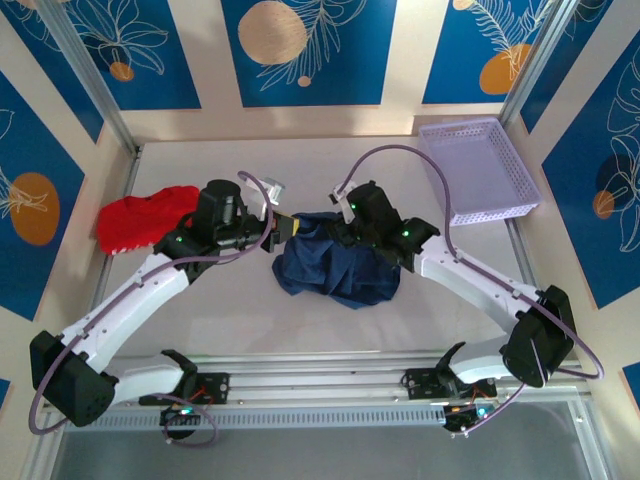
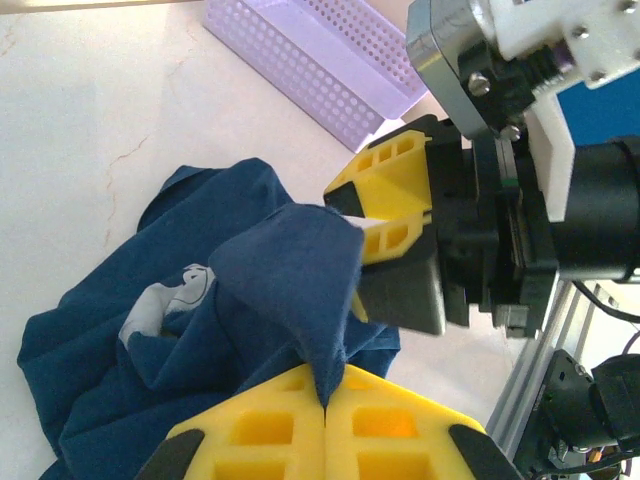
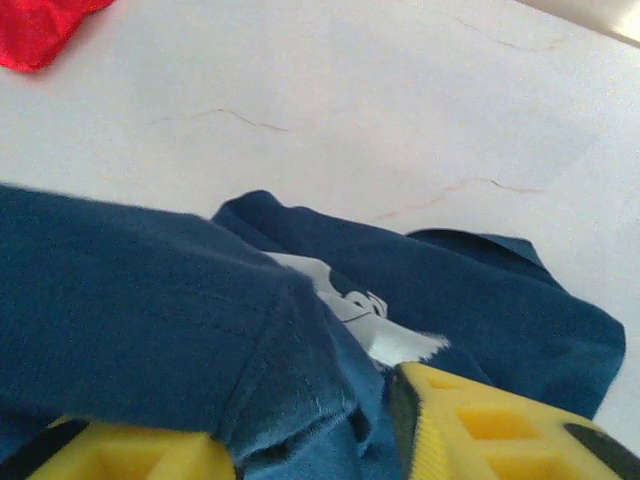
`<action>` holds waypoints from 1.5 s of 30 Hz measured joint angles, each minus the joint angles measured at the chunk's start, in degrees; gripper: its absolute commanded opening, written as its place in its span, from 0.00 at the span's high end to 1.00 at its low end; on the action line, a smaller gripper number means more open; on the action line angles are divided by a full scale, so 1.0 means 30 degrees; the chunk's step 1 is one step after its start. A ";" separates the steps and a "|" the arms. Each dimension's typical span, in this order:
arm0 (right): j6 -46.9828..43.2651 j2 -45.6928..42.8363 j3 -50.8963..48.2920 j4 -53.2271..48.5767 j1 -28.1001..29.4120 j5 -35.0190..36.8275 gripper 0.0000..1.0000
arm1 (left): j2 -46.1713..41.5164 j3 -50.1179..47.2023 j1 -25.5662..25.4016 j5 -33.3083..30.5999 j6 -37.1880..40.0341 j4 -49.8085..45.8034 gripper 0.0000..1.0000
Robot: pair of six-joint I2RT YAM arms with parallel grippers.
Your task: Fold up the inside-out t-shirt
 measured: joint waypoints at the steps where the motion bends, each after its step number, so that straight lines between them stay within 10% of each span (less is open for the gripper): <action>1: 0.0204 0.0000 0.0029 -0.0138 -0.0226 0.0000 0.68 | 0.0000 0.0000 0.0000 0.0000 0.0000 0.0000 1.00; 13: 0.1610 -0.0889 -0.0029 -0.0117 -0.2820 -0.4386 0.99 | 0.0036 0.0000 0.0000 -0.0015 0.0015 0.0007 1.00; 27: 0.2725 -0.3228 -0.2259 0.1865 -0.5690 -1.4396 1.00 | 0.0663 0.0182 0.0000 -0.3206 0.0015 -0.1137 1.00; 45: 0.4065 -0.2696 -0.2667 -0.0954 -0.5836 -1.3908 1.00 | 0.1253 -0.1683 0.0015 -0.3213 -0.0138 -0.1843 0.98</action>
